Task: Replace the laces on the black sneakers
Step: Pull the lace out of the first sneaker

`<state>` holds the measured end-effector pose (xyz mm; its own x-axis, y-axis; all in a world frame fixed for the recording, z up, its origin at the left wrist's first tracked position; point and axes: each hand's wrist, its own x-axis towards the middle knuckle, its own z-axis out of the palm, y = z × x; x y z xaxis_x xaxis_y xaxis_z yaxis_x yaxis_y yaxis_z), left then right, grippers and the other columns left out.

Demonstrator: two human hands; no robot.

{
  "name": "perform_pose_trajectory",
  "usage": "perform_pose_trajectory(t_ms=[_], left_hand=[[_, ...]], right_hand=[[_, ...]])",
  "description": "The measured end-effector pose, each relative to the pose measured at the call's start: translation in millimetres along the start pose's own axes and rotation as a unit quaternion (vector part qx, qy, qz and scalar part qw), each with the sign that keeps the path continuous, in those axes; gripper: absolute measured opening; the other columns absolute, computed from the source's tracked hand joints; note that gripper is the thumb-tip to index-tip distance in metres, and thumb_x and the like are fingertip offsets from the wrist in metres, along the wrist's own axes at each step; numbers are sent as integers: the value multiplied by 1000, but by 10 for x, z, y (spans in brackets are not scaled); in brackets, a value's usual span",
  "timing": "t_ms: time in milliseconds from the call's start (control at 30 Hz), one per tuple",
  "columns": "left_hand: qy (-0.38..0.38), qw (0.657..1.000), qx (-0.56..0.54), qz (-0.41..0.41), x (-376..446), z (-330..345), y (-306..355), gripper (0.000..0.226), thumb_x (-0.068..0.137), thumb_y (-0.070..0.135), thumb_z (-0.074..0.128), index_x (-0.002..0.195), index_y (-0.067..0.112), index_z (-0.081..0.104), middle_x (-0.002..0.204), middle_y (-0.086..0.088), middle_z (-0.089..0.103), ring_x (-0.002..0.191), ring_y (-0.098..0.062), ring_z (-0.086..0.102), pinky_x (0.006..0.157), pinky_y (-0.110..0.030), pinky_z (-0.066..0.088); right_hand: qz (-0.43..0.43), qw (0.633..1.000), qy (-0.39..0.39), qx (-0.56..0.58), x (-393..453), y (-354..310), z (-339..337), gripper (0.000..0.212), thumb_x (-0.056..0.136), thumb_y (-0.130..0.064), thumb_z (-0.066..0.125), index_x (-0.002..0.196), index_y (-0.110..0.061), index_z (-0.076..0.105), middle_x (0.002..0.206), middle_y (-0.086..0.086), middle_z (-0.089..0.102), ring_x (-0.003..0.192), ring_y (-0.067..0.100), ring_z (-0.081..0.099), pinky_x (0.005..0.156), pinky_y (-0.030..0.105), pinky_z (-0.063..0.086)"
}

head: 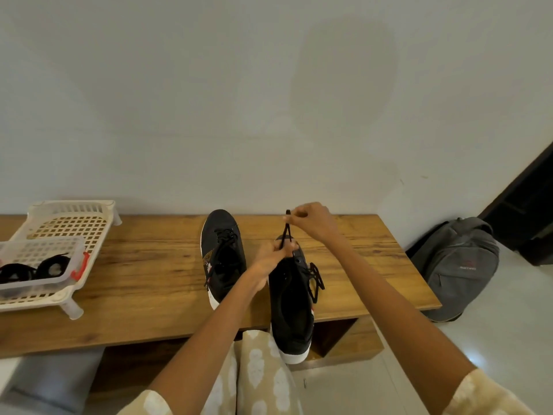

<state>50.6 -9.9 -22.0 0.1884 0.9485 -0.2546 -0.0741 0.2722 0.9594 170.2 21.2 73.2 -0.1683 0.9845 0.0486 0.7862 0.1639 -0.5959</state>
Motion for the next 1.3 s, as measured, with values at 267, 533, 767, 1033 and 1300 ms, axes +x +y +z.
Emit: perform_pose_trajectory(t_ms=[267,533,767,1033,1300], left_hand=[[98,986,124,53,73,9,231,19,87,27,66,72,16,70,83,-8,71,87,-21,65,84,-35,46],[125,990,-51,32,138,5,395,16,87,24,66,83,9,69,77,0,68,65,-10,58,73,-25,48],[104,994,7,36,58,-2,246,28,90,37,59,92,12,69,85,2,67,80,-9,61,81,-28,43],[-13,986,158,54,-19,29,-40,18,92,26,60,96,13,72,91,0,69,90,-15,63,92,-31,45],[129,990,-31,-51,101,-159,77,18,96,15,54,104,2,63,77,-5,62,60,-15,59,55,-25,49]], right_hand=[[-4,999,-4,38,24,-115,35,40,91,-46,55,94,-10,71,77,1,68,68,9,58,59,19,39],[49,991,-84,88,-383,468,379,31,90,-31,61,118,-18,65,112,-5,66,98,9,61,78,17,44],[64,996,-50,32,-263,371,218,24,90,-27,63,67,-20,65,56,-7,51,50,2,42,52,17,30],[31,996,11,82,-65,-45,-74,24,86,-30,68,99,-10,73,84,-4,67,64,-2,54,63,15,44],[99,990,-95,19,-243,324,380,28,93,-20,57,119,-11,63,112,3,65,92,12,60,65,15,46]])
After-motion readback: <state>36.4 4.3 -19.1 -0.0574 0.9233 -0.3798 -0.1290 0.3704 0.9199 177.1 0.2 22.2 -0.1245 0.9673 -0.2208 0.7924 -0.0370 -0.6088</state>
